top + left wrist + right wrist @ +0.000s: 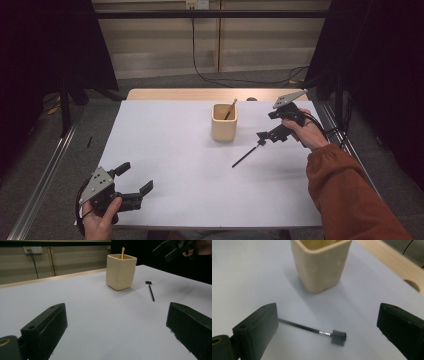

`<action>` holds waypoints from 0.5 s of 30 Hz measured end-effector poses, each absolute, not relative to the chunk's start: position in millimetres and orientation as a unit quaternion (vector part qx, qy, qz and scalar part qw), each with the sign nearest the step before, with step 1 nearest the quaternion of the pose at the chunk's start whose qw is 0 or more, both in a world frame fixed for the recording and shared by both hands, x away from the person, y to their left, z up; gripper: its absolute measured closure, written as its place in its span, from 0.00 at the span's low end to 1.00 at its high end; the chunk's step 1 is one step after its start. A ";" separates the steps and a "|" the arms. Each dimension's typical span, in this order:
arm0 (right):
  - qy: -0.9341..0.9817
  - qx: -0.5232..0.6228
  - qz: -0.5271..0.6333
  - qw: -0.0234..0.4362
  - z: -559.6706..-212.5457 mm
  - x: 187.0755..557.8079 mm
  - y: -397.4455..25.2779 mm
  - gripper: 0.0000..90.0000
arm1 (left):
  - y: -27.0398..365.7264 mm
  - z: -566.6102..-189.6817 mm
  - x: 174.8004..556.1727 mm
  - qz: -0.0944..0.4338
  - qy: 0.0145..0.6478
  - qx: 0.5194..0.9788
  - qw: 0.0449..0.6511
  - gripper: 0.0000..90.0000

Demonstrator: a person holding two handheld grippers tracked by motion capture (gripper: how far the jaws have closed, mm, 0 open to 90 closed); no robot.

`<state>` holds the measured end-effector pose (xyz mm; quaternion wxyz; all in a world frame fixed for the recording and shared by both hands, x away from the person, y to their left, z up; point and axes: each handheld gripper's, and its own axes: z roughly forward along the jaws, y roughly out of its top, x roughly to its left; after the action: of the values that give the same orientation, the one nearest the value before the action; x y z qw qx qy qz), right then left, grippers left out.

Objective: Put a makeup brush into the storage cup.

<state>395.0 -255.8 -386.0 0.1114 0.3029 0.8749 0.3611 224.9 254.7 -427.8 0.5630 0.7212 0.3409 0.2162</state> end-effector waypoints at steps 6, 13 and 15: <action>0.900 0.284 0.321 0.083 -395.3 402.0 -245.1 0.03 | 253.0 -428.4 230.1 0.217 0.347 0.720 0.561 0.04; 0.931 0.253 0.261 0.041 -394.5 414.0 -235.0 0.03 | 252.3 -428.3 236.9 0.216 0.344 0.722 0.560 0.04; 0.937 0.243 0.246 0.041 -393.9 416.5 -232.5 0.06 | 251.5 -428.7 236.8 0.215 0.345 0.721 0.561 0.04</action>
<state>416.5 -232.5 -393.9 0.0413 0.2430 0.9374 0.2462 236.8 251.5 -428.7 0.5614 0.7209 0.3449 0.2146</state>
